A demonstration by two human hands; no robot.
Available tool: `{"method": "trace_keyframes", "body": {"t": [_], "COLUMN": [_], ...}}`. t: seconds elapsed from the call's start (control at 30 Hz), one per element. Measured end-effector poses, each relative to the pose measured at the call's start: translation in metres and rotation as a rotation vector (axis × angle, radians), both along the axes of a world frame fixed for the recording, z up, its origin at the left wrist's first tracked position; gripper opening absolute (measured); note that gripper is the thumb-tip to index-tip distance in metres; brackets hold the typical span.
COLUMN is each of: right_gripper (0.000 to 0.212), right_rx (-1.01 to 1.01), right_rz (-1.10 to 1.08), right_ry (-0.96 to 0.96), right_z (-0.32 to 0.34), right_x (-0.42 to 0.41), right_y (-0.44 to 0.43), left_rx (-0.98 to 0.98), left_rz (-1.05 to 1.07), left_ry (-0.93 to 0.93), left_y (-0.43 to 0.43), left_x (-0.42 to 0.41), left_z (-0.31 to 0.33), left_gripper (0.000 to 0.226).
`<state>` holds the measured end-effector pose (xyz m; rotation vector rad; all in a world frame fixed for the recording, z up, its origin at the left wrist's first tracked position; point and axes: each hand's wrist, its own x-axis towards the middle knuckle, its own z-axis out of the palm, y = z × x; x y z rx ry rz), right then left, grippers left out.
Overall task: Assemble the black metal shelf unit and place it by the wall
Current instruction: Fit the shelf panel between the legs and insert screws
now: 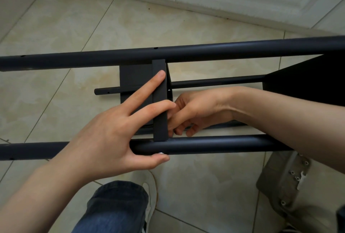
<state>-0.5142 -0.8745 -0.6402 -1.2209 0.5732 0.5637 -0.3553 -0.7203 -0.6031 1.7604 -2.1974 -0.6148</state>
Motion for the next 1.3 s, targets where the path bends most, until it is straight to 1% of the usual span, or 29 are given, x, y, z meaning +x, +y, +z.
{"method": "trace_keyframes", "body": {"t": [0.17, 0.23, 0.37, 0.53, 0.7, 0.87, 1.03, 1.13, 1.3], "right_gripper": [0.012, 0.014, 0.009, 0.011, 0.007, 0.011, 0.010, 0.011, 0.015], "right_rx": [-0.046, -0.026, 0.014, -0.057, 0.008, -0.053, 0.001, -0.023, -0.014], "right_rz": [-0.006, -0.020, -0.005, -0.010, -0.002, 0.004, -0.015, 0.014, -0.026], "right_ry": [0.002, -0.002, 0.014, 0.017, 0.027, 0.032, 0.019, 0.029, 0.022], "right_z": [-0.0025, -0.0032, 0.0006, -0.0008, 0.0028, 0.0013, 0.0036, 0.0058, 0.0011], "right_x": [0.0025, 0.0026, 0.0014, 0.0036, 0.0017, 0.0033, 0.0023, 0.0017, 0.0041], "right_y": [0.0083, 0.0087, 0.0023, 0.0081, 0.0026, 0.0071, 0.0049, 0.0011, 0.0093], "left_rx": [-0.002, 0.000, -0.004, 0.000, -0.004, -0.004, -0.009, -0.012, -0.014], "left_rz": [-0.003, -0.002, -0.004, -0.003, 0.000, 0.001, -0.003, -0.001, -0.004], "left_ry": [0.005, 0.009, 0.008, -0.003, -0.003, -0.013, -0.007, -0.012, -0.009], "left_y": [0.0002, 0.0003, -0.0001, 0.0002, -0.0002, 0.0001, -0.0007, -0.0010, -0.0001], "left_x": [-0.0002, -0.0001, -0.0003, -0.0002, -0.0007, -0.0009, -0.0013, -0.0010, -0.0012], "left_z": [-0.0007, -0.0010, -0.0008, -0.0005, -0.0001, 0.0005, 0.0012, 0.0011, 0.0011], "left_gripper": [0.076, 0.076, 0.076, 0.077, 0.076, 0.076, 0.076, 0.076, 0.076]}}
